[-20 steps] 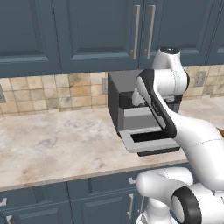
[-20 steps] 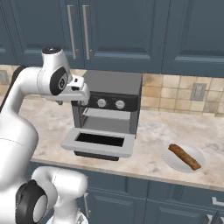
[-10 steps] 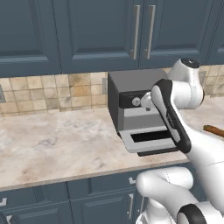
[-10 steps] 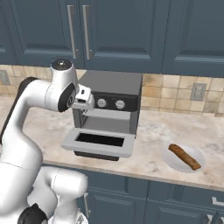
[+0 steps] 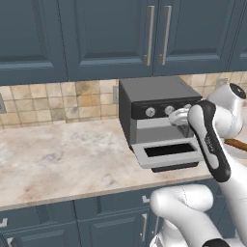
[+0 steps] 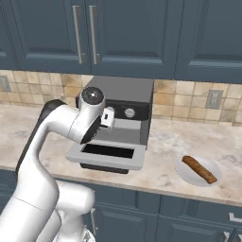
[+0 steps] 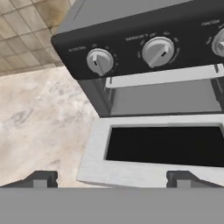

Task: Pull the toaster oven rack outwards. Pick up the baguette from the plate and place it on the toaster oven rack. Close the toaster oven door fully and set the temperature to the lowest setting.

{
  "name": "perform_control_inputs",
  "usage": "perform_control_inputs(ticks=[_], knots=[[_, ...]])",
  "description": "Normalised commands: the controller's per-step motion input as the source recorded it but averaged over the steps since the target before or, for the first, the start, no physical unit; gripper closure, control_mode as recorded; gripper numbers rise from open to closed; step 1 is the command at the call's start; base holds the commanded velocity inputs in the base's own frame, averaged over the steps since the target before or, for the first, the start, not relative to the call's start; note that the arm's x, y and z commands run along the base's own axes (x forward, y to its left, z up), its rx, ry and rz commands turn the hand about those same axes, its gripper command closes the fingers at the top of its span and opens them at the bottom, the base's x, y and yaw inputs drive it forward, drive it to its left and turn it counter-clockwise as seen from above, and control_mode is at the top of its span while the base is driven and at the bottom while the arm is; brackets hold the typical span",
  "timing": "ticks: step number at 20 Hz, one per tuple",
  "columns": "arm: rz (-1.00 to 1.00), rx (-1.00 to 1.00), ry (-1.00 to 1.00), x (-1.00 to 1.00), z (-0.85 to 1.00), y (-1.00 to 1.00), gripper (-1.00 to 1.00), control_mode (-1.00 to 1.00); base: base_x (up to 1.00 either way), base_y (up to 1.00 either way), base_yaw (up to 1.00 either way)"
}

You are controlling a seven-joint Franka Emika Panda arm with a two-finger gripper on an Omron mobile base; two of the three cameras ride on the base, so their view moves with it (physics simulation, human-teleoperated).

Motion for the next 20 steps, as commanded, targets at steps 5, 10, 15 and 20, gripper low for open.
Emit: perform_control_inputs(ticks=[5, 10, 15, 20], knots=[[0.00, 0.10, -0.17, 0.00, -0.26, -0.20, -1.00, -1.00, 0.00, 0.00, 0.00], [0.00, 0.12, -0.16, 0.00, -0.22, -0.10, -1.00, -1.00, 0.00, 0.00, 0.00], [0.01, 0.09, -0.17, 0.02, -0.18, -0.02, -1.00, -1.00, 0.00, 0.00, 0.00], [0.07, 0.01, -0.14, 0.10, -0.15, 0.00, -1.00, -1.00, 0.00, 0.00, 0.00]])
